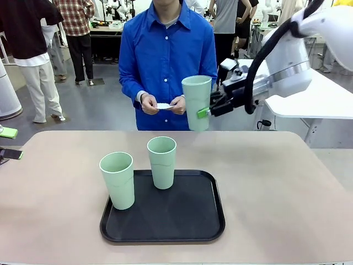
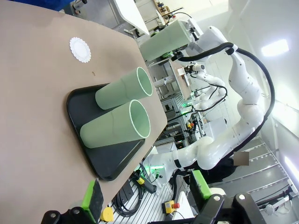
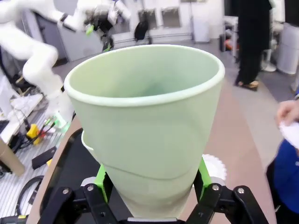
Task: Place coasters on the table and set cups on them.
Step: Pick up one Reusable plastic cup and place it on a coaster set by the human.
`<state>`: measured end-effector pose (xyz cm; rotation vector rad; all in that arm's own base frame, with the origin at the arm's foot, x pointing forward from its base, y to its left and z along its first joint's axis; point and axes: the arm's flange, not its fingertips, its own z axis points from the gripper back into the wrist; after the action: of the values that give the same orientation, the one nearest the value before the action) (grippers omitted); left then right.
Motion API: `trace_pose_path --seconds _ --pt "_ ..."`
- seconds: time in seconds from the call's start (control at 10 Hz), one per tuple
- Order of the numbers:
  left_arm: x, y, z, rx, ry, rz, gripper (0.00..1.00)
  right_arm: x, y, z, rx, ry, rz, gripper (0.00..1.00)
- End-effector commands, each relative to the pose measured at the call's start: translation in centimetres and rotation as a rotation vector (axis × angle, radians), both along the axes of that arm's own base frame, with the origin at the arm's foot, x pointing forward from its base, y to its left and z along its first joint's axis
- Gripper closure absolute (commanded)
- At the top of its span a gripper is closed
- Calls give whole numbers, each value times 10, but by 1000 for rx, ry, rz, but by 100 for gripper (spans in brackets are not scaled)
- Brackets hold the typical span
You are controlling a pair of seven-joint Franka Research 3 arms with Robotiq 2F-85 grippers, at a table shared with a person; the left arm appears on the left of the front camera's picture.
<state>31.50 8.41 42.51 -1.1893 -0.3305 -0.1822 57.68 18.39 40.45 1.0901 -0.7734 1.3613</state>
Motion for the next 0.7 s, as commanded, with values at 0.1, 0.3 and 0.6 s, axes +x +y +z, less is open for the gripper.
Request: trace_pose_path --seconds 0.1,0.3,0.6 --pt "0 1 1 -12 -9 1 0 30 37 -19 35 -23 71 18" --pt "0 1 1 -12 -9 1 0 47 55 -36 108 -35 85 18" --pt "0 1 1 -12 -9 1 0 63 65 -61 196 -29 104 18"
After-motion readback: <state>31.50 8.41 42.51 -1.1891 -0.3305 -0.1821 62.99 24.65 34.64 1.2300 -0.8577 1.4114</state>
